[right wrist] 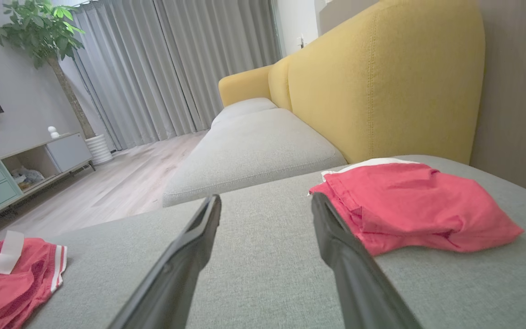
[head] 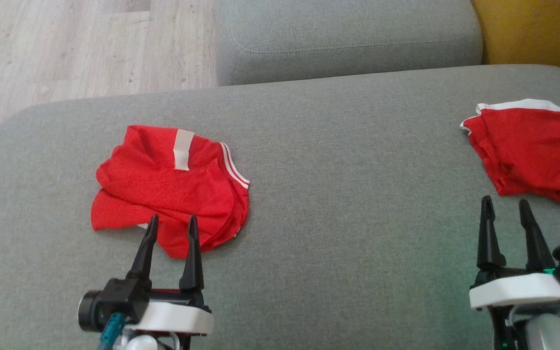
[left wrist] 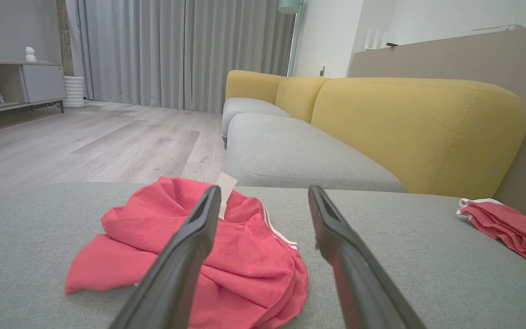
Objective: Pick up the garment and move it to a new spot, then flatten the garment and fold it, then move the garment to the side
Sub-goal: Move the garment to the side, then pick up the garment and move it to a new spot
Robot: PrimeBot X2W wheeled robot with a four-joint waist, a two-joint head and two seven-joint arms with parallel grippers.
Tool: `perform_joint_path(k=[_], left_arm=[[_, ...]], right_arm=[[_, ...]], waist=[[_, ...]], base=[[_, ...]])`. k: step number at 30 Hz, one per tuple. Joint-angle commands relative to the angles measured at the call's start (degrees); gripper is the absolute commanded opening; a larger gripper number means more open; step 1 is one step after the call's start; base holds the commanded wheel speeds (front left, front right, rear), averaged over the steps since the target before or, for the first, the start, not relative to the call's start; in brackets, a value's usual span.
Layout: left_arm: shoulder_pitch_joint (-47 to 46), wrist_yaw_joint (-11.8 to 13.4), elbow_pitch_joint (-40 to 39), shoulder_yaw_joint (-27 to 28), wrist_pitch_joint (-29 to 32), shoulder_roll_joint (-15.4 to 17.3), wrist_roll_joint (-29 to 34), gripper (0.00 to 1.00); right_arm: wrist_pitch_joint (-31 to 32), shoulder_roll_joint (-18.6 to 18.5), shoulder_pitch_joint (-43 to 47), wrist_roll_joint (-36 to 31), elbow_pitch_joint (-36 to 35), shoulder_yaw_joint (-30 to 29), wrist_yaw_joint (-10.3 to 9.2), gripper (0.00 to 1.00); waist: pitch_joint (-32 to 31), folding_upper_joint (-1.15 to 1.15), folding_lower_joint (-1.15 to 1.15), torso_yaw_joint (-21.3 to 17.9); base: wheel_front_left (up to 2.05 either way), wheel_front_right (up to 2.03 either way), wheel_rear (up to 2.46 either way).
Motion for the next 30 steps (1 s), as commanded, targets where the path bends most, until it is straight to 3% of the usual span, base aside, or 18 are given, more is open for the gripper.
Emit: perform_joint_path(k=[1,15,30], left_arm=[[-1.5,0.3,-2.0,2.4,-0.3,0.2,0.3,1.00],[-2.0,-0.1,-1.7,2.0,-0.3,0.2,0.4,1.00],[-2.1,0.1,-0.9,3.9,-0.3,0.2,1.6,1.00]], right_arm=[[-0.8,-0.3,-1.3,0.7,-2.3,1.7,-0.26,1.00],[-0.8,-0.3,-0.1,1.4,-3.0,2.7,-0.26,1.00],[-0.8,-0.3,0.7,2.7,-2.4,11.7,-0.26,1.00]], waist=[[0.0,0.00,0.00,-0.1],[-0.1,0.00,0.00,0.6],[-0.5,0.00,0.00,13.5]], base=[[0.00,0.00,0.00],[0.00,0.00,0.00],[0.00,0.00,0.00]])
